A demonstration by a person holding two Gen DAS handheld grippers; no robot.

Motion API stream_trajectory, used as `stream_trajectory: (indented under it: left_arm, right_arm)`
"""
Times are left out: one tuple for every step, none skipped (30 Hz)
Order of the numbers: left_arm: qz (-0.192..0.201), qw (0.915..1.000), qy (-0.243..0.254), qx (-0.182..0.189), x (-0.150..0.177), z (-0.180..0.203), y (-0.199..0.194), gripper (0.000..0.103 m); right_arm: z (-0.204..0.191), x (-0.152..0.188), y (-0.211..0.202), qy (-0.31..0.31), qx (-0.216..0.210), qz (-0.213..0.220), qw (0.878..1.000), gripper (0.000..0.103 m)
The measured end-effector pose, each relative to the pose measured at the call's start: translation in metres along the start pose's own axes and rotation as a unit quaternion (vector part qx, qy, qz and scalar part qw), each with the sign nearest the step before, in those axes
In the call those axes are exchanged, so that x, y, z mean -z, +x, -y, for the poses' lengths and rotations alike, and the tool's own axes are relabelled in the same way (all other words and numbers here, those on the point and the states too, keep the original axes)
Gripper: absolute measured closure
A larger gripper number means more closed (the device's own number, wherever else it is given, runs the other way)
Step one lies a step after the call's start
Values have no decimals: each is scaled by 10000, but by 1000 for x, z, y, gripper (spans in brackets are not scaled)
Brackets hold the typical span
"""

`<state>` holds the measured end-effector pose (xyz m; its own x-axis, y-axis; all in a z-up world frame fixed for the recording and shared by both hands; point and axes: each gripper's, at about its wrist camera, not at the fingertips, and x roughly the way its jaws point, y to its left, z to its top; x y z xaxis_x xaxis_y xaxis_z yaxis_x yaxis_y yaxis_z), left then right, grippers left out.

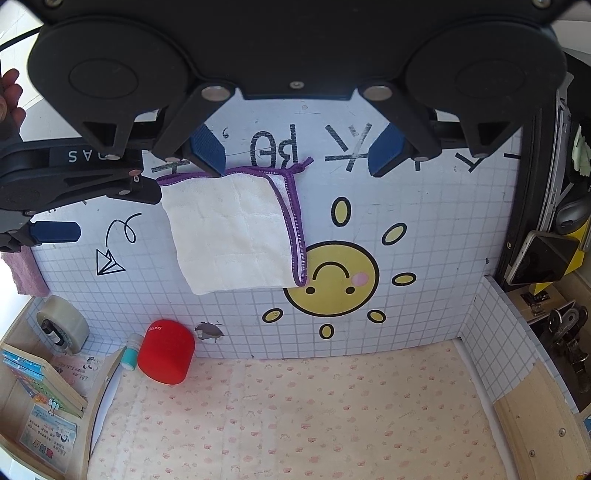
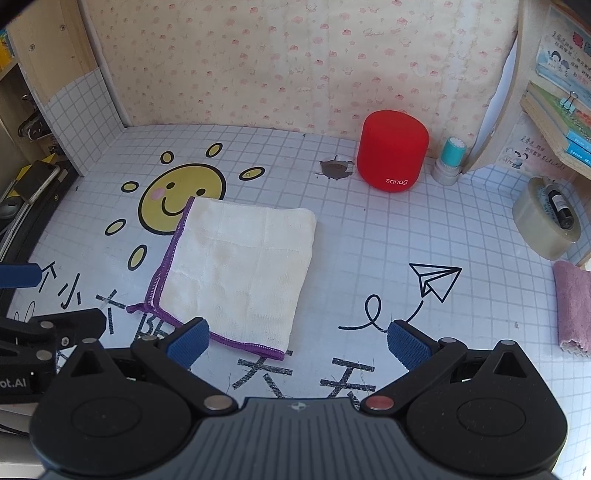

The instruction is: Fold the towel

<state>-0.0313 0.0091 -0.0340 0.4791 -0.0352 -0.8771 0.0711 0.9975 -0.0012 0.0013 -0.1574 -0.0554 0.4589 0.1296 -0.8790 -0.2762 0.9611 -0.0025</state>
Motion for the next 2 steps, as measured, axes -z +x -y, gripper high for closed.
stream_trajectory:
  left_arm:
    - [7, 10000, -2, -6, 0, 0, 0, 18]
    - [1, 10000, -5, -8, 0, 0, 0, 18]
  right_arm:
    - [0, 0, 0, -1, -3, -5, 10000, 0]
    - [0, 1, 1, -1, -5, -10, 10000, 0]
